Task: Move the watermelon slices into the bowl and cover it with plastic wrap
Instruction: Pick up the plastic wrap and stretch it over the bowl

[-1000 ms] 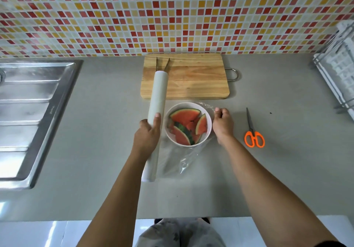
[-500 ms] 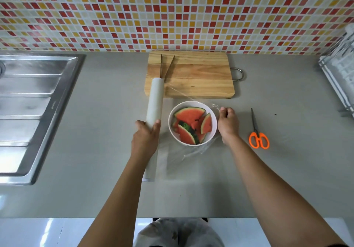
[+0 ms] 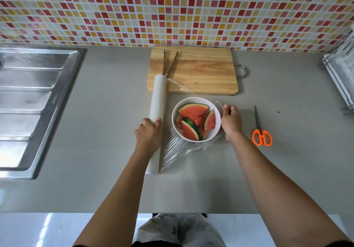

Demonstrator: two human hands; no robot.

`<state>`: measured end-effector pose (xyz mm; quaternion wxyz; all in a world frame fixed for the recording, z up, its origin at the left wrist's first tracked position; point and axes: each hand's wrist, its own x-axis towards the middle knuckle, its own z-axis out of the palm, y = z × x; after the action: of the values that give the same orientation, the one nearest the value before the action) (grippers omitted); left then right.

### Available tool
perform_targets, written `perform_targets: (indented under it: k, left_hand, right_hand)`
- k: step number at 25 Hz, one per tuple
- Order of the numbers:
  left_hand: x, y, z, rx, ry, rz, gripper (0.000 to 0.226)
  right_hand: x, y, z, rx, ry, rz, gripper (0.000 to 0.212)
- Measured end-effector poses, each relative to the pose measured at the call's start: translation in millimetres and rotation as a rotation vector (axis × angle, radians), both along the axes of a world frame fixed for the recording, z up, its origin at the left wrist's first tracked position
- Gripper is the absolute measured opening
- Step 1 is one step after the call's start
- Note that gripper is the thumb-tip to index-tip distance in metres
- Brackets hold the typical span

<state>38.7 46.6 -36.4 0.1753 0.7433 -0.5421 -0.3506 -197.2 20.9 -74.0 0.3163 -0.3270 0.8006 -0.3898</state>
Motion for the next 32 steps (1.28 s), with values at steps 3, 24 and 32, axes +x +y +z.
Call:
perform_targets:
  k: [3,24,32]
  left_hand:
    - [-3,4,-4,-0.024,-0.195,-0.164,0.038]
    - [1,10,-21,-0.1,0.039,0.073,0.05]
    - [2,11,-23,-0.115,0.071,0.075,0.05]
  right_hand:
    - [0,0,-1,0.008,0.0,-0.003,0.035]
    - [3,0,-15,0.101,-0.369,-0.094,0.026]
    - [-26,8,7,-0.051,-0.045,-0.315,0.039]
